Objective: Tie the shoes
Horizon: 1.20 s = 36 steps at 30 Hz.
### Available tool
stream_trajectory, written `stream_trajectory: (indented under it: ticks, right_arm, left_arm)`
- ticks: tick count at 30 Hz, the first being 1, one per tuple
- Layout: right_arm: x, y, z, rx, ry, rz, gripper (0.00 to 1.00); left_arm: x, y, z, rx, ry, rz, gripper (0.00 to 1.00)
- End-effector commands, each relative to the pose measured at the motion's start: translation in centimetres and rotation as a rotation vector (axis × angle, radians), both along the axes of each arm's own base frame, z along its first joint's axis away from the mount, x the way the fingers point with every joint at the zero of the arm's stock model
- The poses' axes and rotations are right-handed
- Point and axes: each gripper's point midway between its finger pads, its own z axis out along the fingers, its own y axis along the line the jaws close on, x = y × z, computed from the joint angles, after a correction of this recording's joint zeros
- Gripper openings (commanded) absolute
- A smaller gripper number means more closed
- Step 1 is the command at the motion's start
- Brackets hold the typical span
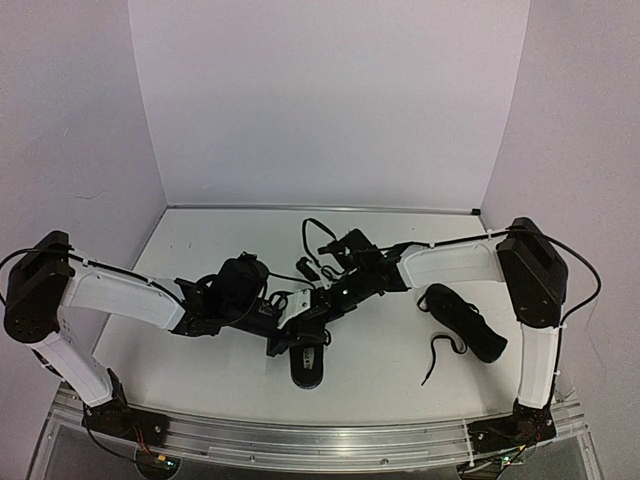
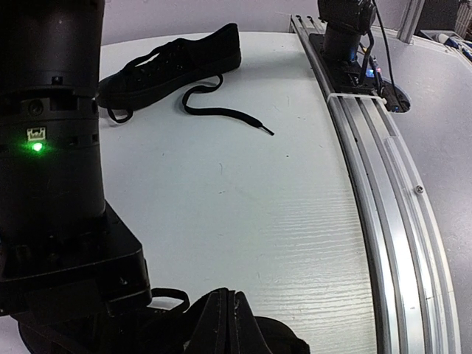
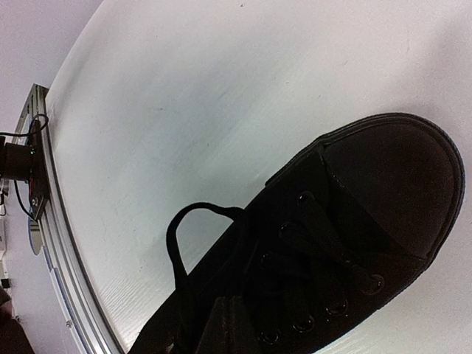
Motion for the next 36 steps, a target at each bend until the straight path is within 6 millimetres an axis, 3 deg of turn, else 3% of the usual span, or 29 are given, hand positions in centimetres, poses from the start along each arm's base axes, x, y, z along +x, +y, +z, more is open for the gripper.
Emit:
stream_trajectory:
  ticks: [1,9,14,19,25,29,36]
  right_arm:
    - [0.2,0.0,0.8,0.027,-0.006,-0.003,0.00]
    - [0.2,0.0,1.0,0.034,-0.006,-0.004,0.00]
    - [0.5,-0.2,3.0,0.074,-0.015,-0.011,0.01]
    - [0.4,-0.8,6.6,0.132,-0.044,-0.021,0.22]
    - [-0.2,-2.3,10.2,0.202,-0.059,-0.032,0.40]
    - [-0.6,-3.6,9.6,0.191,-0.042,-0.055,0.44]
    - [-1.4,-5.3,6.1,0.157,0.026,-0.077,0.42]
  left_arm:
    - [-1.0,-1.3,2.9,-0.046,-0.051,-0.065,0.00]
    - [-2.1,-1.9,2.6,-0.021,-0.068,-0.100,0.02]
    - [-1.3,-0.7,2.4,0.005,-0.086,-0.020,0.34]
    - [1.5,2.6,4.4,-0.057,-0.073,0.125,0.50]
    - [6.4,7.3,5.7,-0.114,-0.056,0.350,0.53]
    - [9.4,8.7,5.0,-0.095,-0.024,0.475,0.53]
    - [11.7,7.6,1.8,0.000,0.045,0.506,0.50]
